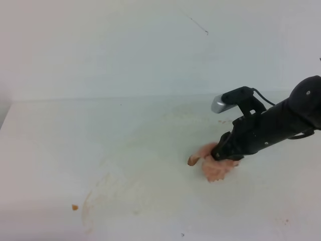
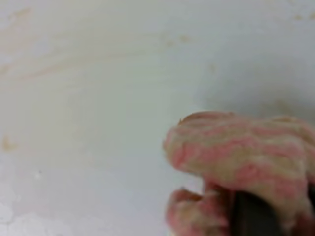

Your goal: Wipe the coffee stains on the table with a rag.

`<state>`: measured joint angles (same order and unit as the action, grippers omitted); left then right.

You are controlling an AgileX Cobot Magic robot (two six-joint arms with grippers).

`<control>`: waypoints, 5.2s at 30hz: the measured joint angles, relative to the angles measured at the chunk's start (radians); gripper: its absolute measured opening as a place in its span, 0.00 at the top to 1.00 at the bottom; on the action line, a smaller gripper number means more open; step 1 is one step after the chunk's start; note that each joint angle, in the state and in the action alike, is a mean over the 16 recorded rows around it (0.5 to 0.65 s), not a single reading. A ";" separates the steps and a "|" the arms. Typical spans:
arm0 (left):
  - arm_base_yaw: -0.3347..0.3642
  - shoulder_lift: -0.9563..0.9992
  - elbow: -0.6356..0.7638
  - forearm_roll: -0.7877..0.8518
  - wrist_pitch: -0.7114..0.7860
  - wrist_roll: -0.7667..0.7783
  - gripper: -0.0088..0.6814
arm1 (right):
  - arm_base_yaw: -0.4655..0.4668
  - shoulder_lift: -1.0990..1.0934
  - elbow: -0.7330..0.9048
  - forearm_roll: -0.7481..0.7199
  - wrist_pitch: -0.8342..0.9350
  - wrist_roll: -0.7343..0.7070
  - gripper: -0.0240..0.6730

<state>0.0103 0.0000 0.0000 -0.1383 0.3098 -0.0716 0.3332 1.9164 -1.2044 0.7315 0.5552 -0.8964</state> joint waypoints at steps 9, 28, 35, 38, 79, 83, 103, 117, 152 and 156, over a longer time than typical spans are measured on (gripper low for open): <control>0.000 0.000 0.000 0.000 0.000 0.000 0.99 | 0.001 -0.094 0.000 -0.009 0.046 0.013 0.45; 0.000 -0.002 0.000 0.000 -0.001 0.000 0.99 | 0.001 -0.745 0.148 -0.245 0.039 0.298 0.95; 0.000 -0.002 0.000 0.000 -0.001 0.000 0.99 | 0.001 -0.939 0.317 -0.333 -0.072 0.390 0.96; 0.000 -0.002 0.000 0.000 -0.001 0.000 0.99 | 0.001 -0.986 0.374 -0.343 -0.092 0.400 0.96; 0.001 -0.022 0.000 0.000 -0.001 0.000 0.99 | -0.201 -1.916 1.169 -0.408 -0.402 0.320 0.96; 0.001 -0.023 0.000 0.000 0.000 0.000 0.99 | -0.212 -1.935 1.207 -0.383 -0.359 0.320 0.96; 0.002 -0.026 0.005 0.000 -0.001 0.000 0.99 | -0.248 -1.935 1.210 -0.635 -0.236 0.716 0.96; 0.002 -0.026 0.005 0.000 0.000 0.000 0.99 | -0.357 -1.935 1.210 -0.732 -0.237 0.825 0.96; 0.001 -0.022 0.034 0.000 0.000 0.000 0.99 | -0.363 -1.935 1.210 -0.732 -0.237 0.823 0.96; 0.001 -0.022 0.034 0.000 -0.003 0.000 0.99 | -0.363 -1.935 1.210 -0.732 -0.237 0.823 0.96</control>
<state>0.0116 -0.0225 0.0345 -0.1386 0.3069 -0.0715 -0.0296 -0.0186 0.0055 0.0000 0.3178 -0.0732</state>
